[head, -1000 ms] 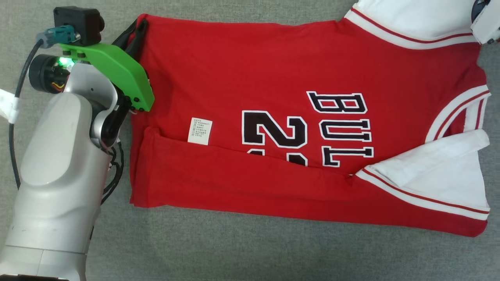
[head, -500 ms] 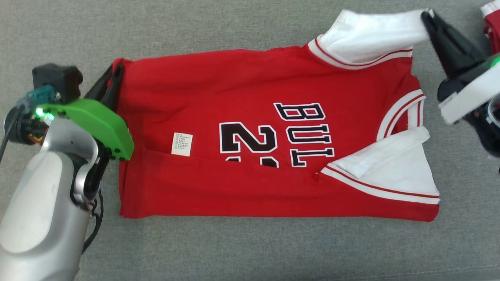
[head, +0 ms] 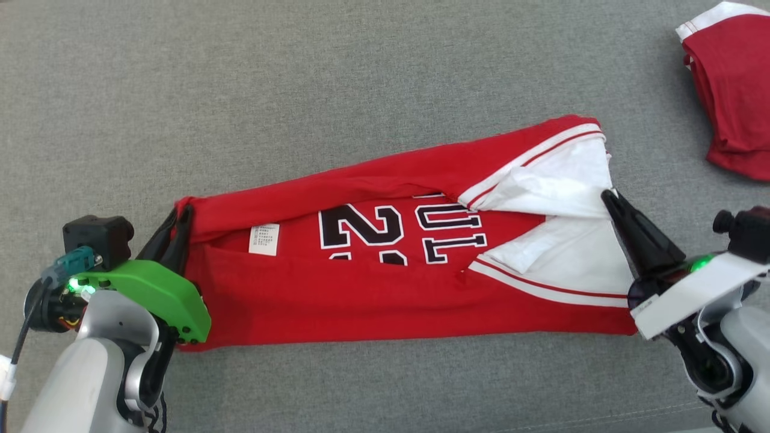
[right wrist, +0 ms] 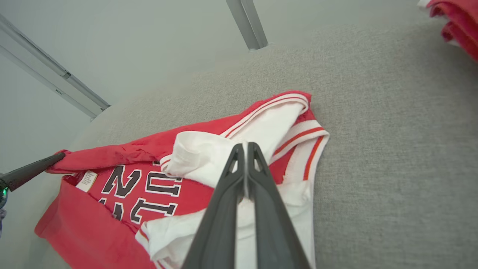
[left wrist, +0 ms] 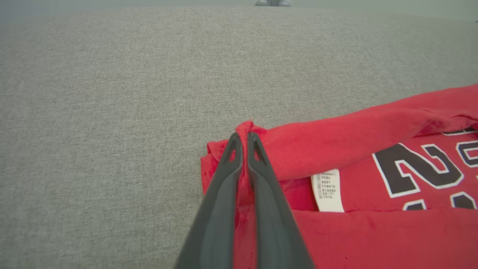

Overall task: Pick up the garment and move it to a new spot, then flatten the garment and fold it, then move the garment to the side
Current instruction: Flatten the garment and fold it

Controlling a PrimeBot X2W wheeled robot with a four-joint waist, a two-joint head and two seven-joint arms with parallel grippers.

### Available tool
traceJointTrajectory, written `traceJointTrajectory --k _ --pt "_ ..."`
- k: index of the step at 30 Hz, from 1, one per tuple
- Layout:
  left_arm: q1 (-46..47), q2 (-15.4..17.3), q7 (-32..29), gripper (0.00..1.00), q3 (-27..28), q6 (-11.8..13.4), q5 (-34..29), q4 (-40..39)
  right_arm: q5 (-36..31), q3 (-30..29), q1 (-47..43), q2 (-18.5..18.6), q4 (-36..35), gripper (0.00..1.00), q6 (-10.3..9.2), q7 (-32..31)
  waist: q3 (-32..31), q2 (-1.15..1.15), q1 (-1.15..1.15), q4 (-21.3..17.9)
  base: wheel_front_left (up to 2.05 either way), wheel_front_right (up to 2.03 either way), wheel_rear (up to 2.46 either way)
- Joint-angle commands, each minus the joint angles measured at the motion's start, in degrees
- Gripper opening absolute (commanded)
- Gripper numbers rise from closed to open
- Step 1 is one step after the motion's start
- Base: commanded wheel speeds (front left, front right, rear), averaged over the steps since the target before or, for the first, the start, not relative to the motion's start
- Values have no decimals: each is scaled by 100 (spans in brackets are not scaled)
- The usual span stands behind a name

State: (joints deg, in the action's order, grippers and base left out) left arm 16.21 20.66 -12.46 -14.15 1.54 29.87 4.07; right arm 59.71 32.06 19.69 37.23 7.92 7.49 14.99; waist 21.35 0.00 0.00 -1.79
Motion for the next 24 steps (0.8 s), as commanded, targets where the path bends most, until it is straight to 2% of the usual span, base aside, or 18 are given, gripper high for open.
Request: traceJointTrajectory --k 1,6,7,8,9,15,24 --pt "-136 46 51 0 40 39 12 1 -66 -133 -243 -83 -54 0 1 25 -34 0 0 -20 0 0 0" --pt "-374 18 138 0 99 86 111 83 -208 -434 -984 -377 -156 0 1 25 -140 0 0 -85 0 0 0" --pt "-433 -4 135 4 112 98 147 96 -253 -452 -1080 -406 -157 3 1 25 -163 0 0 -99 0 0 0" --pt "-490 -22 163 42 138 128 167 100 -310 -484 -1165 -448 -174 47 1 25 -185 0 0 -114 0 0 0" --pt "-528 -31 211 100 168 154 175 87 -357 -520 -1215 -492 -198 100 1 25 -208 0 0 -131 0 0 0" --pt "-920 -172 803 100 308 415 47 -158 -1143 -1087 -1459 -756 -529 100 1 23 -373 0 0 -192 0 0 0" --pt "-1160 -537 2124 100 177 1040 -790 -816 -2621 -2195 -1691 -1243 -1094 100 1 -6 -647 0 0 -178 0 0 0"
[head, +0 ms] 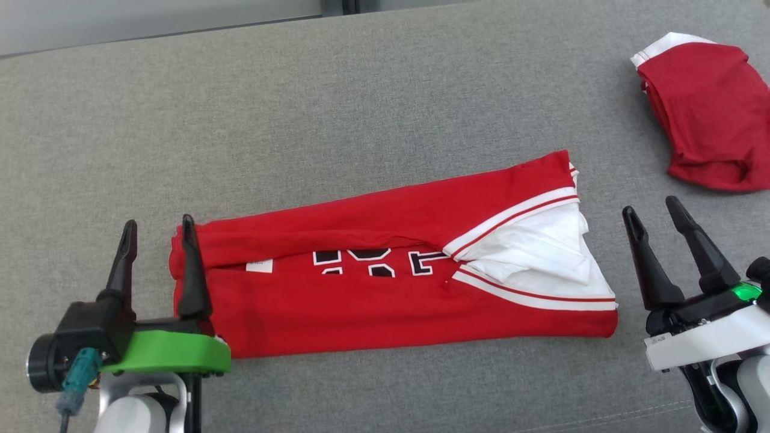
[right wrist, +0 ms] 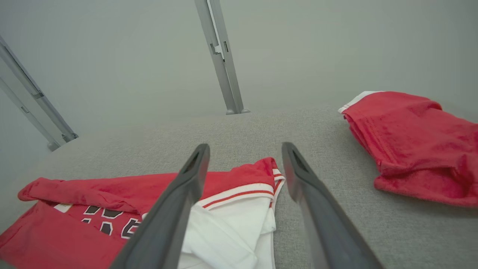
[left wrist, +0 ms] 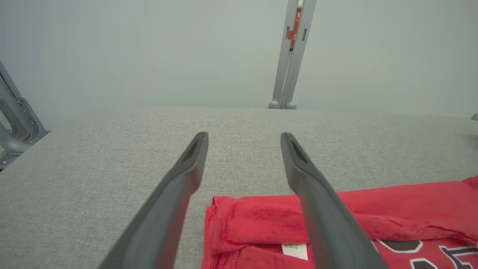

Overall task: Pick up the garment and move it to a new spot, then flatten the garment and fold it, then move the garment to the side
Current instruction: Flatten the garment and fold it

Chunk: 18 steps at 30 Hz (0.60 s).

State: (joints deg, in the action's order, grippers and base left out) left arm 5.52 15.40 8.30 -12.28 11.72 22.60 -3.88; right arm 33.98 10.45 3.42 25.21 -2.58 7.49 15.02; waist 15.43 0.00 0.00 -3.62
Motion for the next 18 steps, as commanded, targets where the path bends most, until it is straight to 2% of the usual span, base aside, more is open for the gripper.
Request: traceJointTrajectory --k 1,7,18 --pt "-94 -59 153 100 -40 36 -79 -71 -154 -117 -85 -93 -68 100 1 -43 -78 0 0 8 0 0 0" --pt "-220 -197 467 100 -140 158 -292 -17 -549 -413 -252 -418 -298 100 1 -309 -223 0 0 30 0 0 0" --pt "-427 -270 607 100 -215 233 -420 236 -865 -690 -433 -689 -417 100 1 -470 -320 0 0 78 0 0 0"
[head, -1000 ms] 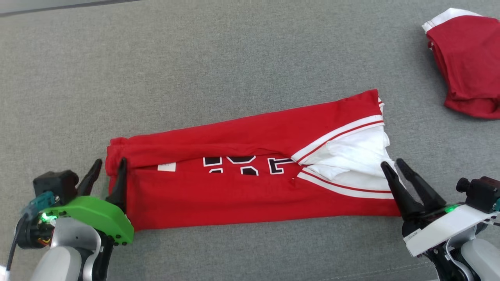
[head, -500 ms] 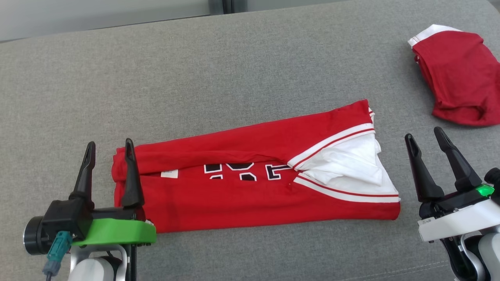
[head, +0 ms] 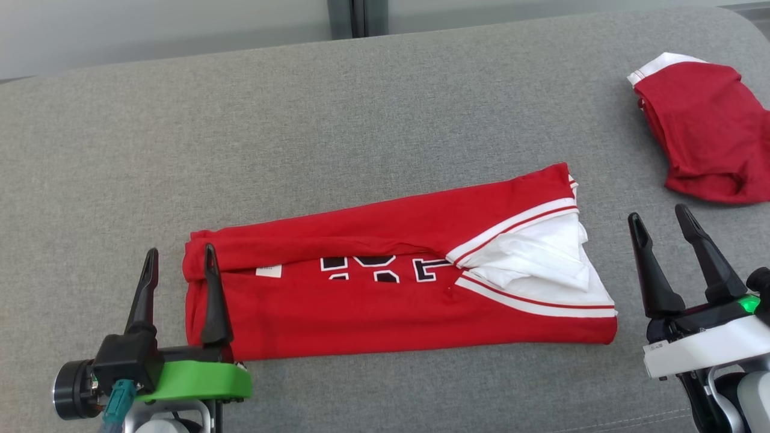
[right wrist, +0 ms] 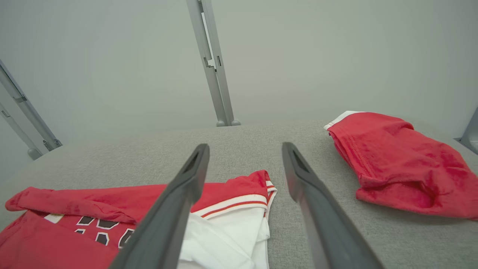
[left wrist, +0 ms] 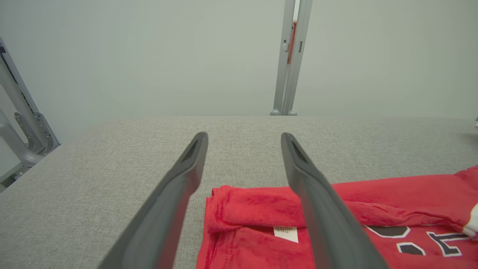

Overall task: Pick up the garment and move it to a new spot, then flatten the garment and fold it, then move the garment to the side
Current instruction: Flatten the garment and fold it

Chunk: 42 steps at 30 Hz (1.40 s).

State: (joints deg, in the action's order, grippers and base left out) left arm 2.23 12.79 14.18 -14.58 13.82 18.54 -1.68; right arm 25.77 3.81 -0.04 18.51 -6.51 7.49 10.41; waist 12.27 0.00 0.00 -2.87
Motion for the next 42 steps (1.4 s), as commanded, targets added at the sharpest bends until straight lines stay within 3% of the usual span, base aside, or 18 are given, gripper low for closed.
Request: traceJointTrajectory --k 1,15,22,32,33,35,42 --pt "-101 -16 29 100 18 26 -8 33 -44 -32 -93 -35 -21 100 1 -18 -10 0 0 8 0 0 0" --pt "203 -42 62 100 -17 3 -60 100 -30 -31 16 89 217 100 1 -95 188 0 0 144 0 0 0" --pt "581 -146 89 100 -100 -59 -138 92 225 235 312 308 1098 100 1 -45 657 0 0 387 0 0 0" --pt "876 -373 105 100 -59 -176 -221 215 830 1195 1044 407 2586 100 1 -67 902 0 0 586 0 0 0" --pt "881 -390 106 100 -44 -189 -242 217 898 1338 1060 422 2685 85 2 -115 892 0 0 599 0 0 0" --pt "867 -421 107 100 -2 -215 -276 213 1058 1486 1095 456 2777 0 1 -72 867 0 0 608 0 0 0" --pt "676 -499 107 100 142 -275 -373 188 1239 1408 1032 823 2665 0 -5 272 683 0 0 519 0 0 0"
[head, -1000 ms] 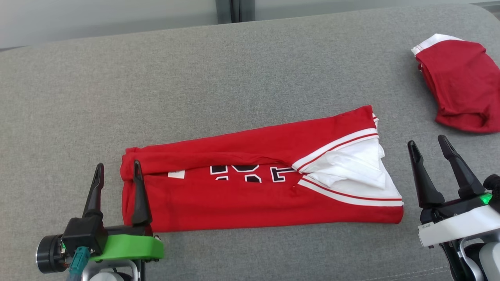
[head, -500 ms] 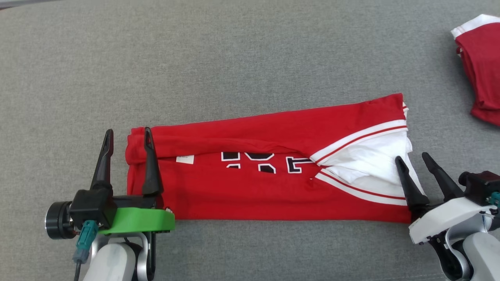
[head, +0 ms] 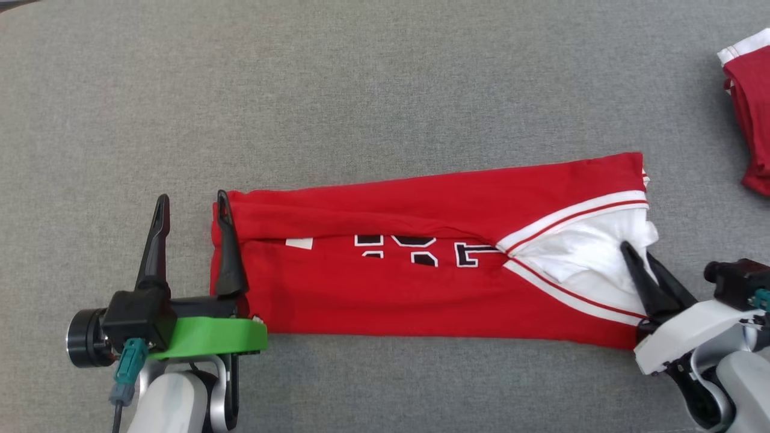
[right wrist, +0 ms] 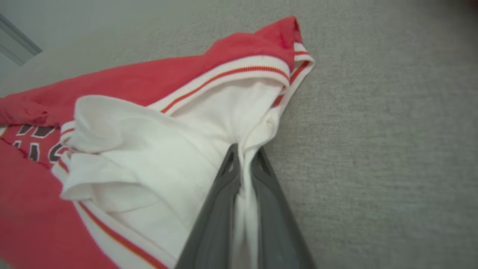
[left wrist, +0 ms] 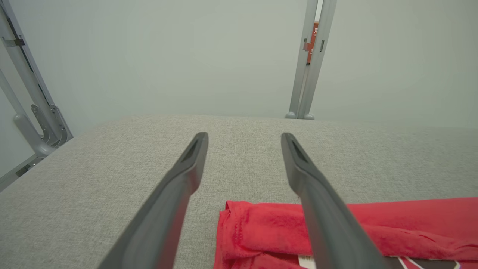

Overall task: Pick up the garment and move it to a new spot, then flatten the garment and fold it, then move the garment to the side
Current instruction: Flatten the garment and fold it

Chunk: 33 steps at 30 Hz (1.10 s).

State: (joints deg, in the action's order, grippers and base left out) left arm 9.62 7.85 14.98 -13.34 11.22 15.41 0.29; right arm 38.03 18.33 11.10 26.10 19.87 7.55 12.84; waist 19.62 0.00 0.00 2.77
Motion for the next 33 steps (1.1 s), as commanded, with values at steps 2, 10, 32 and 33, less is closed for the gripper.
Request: traceJointTrajectory --k 2,10,32,33 --pt "-96 -12 22 100 52 -36 -71 -26 19 -248 -134 172 -4 0 -12 99 -103 0 0 -87 0 0 0" --pt "-215 -34 23 100 134 -120 -124 18 -196 -826 -249 564 -207 0 -10 41 -318 0 0 -209 0 0 0" --pt "-26 -233 16 100 -68 -361 -173 154 -549 1662 1369 -1517 -1547 0 -6 -1912 -374 0 0 209 0 0 0" --pt "-11 -244 15 100 -81 -365 -178 168 -499 1760 1425 -1621 -1395 0 -6 -1873 -353 0 0 242 0 0 0"
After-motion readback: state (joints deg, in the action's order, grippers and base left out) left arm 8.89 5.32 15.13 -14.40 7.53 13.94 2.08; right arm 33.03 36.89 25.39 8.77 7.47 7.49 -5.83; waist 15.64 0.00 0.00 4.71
